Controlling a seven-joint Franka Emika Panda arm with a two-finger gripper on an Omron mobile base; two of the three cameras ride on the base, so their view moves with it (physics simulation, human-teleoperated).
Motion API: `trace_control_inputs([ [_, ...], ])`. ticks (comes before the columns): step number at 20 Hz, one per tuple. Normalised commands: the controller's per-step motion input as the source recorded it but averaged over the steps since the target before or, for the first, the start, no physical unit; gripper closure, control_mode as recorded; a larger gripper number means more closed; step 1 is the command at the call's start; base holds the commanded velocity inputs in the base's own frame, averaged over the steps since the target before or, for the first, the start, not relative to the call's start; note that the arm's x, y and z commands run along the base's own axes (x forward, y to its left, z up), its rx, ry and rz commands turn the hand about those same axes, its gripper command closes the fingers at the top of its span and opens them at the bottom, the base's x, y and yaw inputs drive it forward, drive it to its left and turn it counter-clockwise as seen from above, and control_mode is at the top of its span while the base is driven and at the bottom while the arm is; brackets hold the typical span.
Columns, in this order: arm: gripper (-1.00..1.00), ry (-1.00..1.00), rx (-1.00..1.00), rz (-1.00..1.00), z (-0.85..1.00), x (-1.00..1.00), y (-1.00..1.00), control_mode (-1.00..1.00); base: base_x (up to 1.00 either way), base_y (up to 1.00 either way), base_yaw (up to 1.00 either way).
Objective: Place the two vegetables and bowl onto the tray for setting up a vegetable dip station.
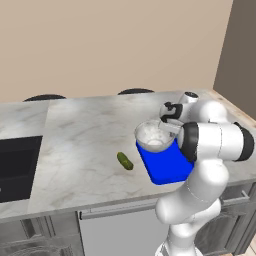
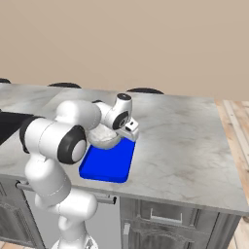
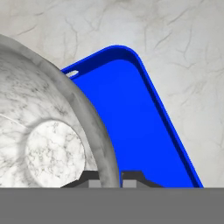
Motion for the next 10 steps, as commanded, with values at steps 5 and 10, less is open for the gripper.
trace_control_inputs([
  [5,1.00,0.00,0.00,0.00,0.00,0.09,0.00,-1.00,0.00,0.00,0.00],
  [10,1.00,0.00,0.00,0.00,0.00,0.09,-0.01,-1.00,0.00,0.00,0.00],
])
